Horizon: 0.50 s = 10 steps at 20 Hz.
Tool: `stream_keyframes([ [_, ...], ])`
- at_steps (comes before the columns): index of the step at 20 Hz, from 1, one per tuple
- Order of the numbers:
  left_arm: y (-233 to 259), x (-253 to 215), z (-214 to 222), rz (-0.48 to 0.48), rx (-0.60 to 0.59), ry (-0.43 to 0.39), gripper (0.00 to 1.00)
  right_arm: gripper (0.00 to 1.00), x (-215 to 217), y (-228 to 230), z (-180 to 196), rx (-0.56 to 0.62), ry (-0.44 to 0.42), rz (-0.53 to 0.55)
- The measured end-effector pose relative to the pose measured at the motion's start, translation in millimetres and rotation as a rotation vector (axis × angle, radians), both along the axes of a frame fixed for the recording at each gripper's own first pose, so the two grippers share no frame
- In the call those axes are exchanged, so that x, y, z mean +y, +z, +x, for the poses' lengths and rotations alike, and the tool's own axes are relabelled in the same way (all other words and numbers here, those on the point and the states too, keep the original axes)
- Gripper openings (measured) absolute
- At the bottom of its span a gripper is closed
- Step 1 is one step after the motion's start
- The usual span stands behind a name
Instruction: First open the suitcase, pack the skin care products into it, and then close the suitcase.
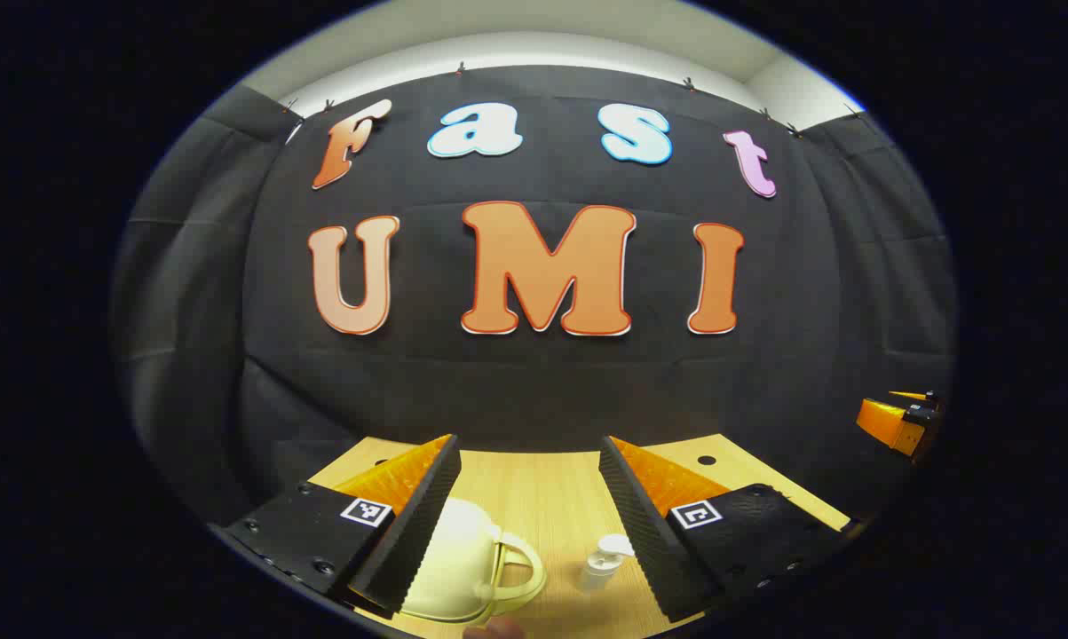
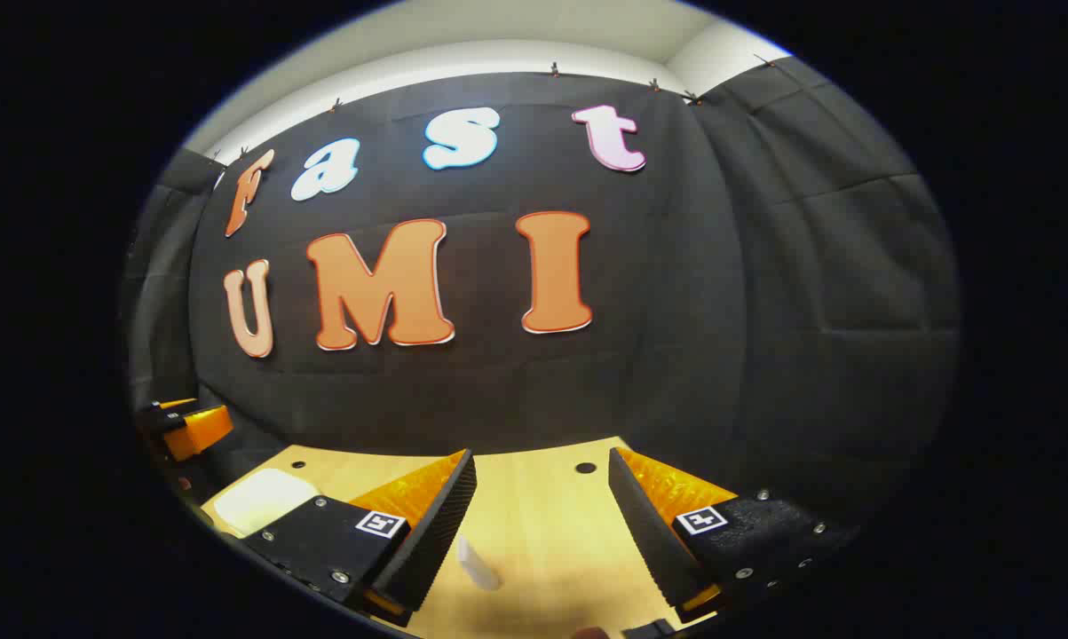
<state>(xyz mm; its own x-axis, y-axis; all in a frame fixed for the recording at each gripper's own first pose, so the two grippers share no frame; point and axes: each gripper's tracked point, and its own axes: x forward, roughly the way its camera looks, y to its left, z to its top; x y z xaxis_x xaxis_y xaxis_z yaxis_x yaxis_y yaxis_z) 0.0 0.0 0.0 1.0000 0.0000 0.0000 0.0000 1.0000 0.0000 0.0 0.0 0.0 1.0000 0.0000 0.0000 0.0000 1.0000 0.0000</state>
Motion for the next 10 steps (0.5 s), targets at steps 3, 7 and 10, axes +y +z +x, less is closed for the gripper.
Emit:
stream_keyframes([
  [3, -4.4, 10.9, -8.0, 0.019, -0.006, 0.029, 0.98, 0.95, 19.3, -8.1, 2.4, 0.029, 0.048, 0.016],
  [7, -6.7, 19.7, -18.6, -0.002, -0.019, 0.031, 0.98, 0.95, 44.6, -20.1, -1.8, 0.056, 0.095, 0.011],
  [10, -8.8, 26.5, -16.7, -0.002, -0.003, 0.033, 0.98, 0.95, 42.6, -26.1, -5.9, 0.049, 0.062, -0.013],
])
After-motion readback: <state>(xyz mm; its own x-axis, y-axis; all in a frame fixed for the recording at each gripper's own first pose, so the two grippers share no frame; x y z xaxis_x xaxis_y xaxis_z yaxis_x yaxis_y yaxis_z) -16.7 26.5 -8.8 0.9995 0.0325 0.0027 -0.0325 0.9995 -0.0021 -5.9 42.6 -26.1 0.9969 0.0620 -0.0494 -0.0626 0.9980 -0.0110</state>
